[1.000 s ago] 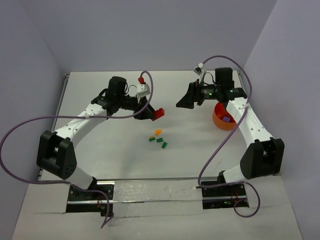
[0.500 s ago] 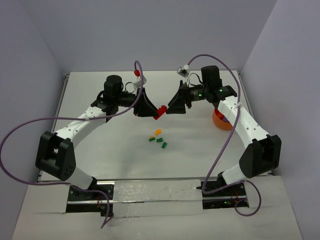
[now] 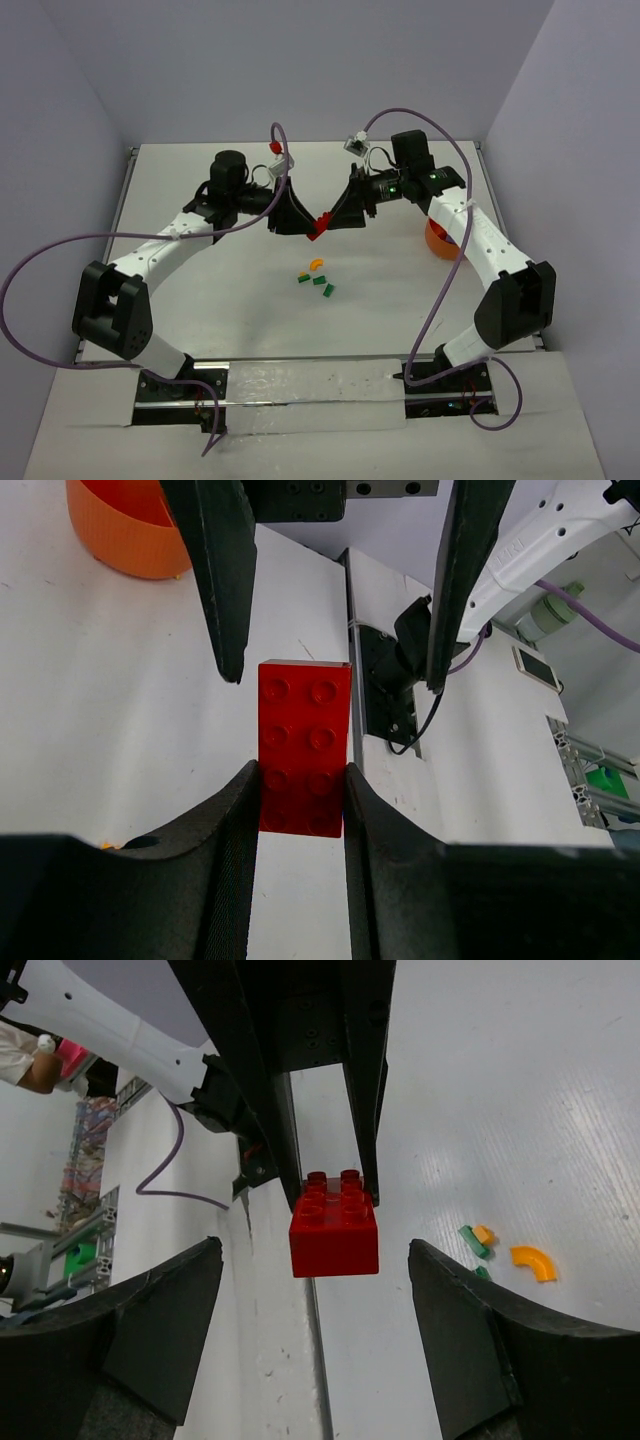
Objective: Sort the legos into containers by color
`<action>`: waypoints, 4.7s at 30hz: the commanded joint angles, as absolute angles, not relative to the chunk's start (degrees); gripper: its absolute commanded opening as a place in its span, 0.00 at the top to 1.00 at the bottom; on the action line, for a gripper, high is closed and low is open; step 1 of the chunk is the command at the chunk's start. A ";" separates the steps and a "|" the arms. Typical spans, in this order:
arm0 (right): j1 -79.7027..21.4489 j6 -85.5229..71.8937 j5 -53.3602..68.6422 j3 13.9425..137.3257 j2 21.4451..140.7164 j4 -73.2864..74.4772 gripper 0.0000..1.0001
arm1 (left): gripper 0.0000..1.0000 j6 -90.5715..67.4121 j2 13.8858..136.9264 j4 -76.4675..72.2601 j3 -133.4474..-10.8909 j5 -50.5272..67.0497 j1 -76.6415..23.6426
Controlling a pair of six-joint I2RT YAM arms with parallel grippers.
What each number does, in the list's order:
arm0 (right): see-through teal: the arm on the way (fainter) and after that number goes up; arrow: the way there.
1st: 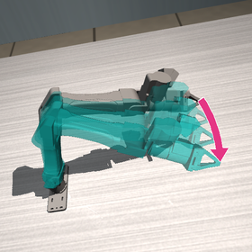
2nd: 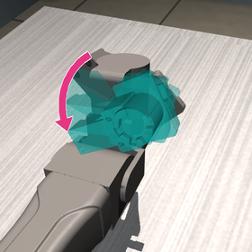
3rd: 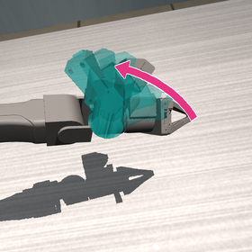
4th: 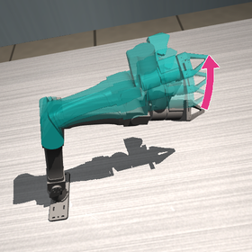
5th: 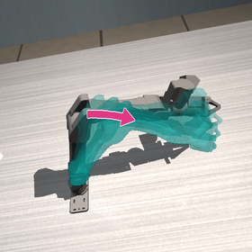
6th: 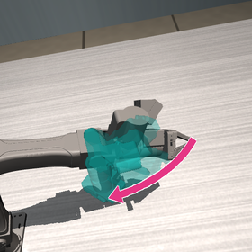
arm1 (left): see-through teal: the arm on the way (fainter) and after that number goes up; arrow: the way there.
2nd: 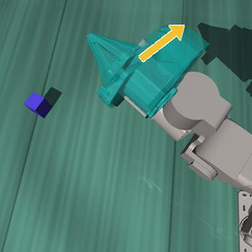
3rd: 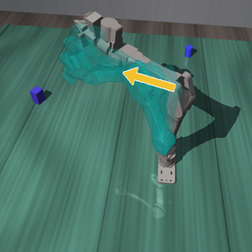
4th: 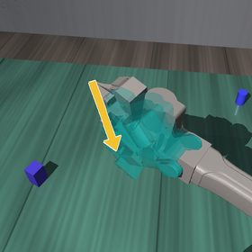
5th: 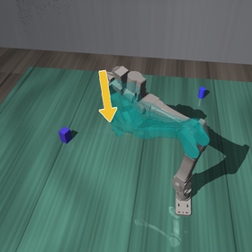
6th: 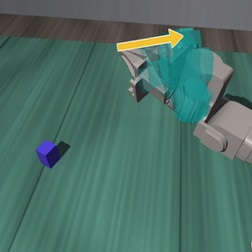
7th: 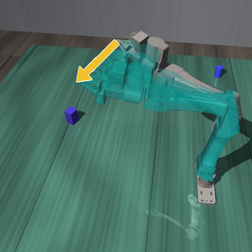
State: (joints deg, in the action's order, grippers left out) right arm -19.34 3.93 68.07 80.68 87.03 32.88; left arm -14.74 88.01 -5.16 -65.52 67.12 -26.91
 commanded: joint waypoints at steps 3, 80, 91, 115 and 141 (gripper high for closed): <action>-20.37 3.34 66.92 83.65 87.36 32.68 0.26 | 1.00 -12.92 88.15 -3.96 -68.47 66.90 -27.33; 22.96 20.72 12.48 87.72 95.38 49.39 1.00 | 0.01 -8.88 87.54 21.20 -82.02 20.96 -22.94; 22.32 20.57 12.92 87.36 97.03 50.54 0.65 | 0.01 -8.44 87.67 21.53 -82.00 20.83 -22.94; -6.94 25.69 29.15 92.89 85.20 58.17 0.31 | 0.01 -5.74 85.28 20.27 -78.05 39.32 -13.91; -39.29 6.15 18.54 67.85 91.58 37.52 0.35 | 0.04 -10.02 82.80 16.00 -74.18 40.87 -8.09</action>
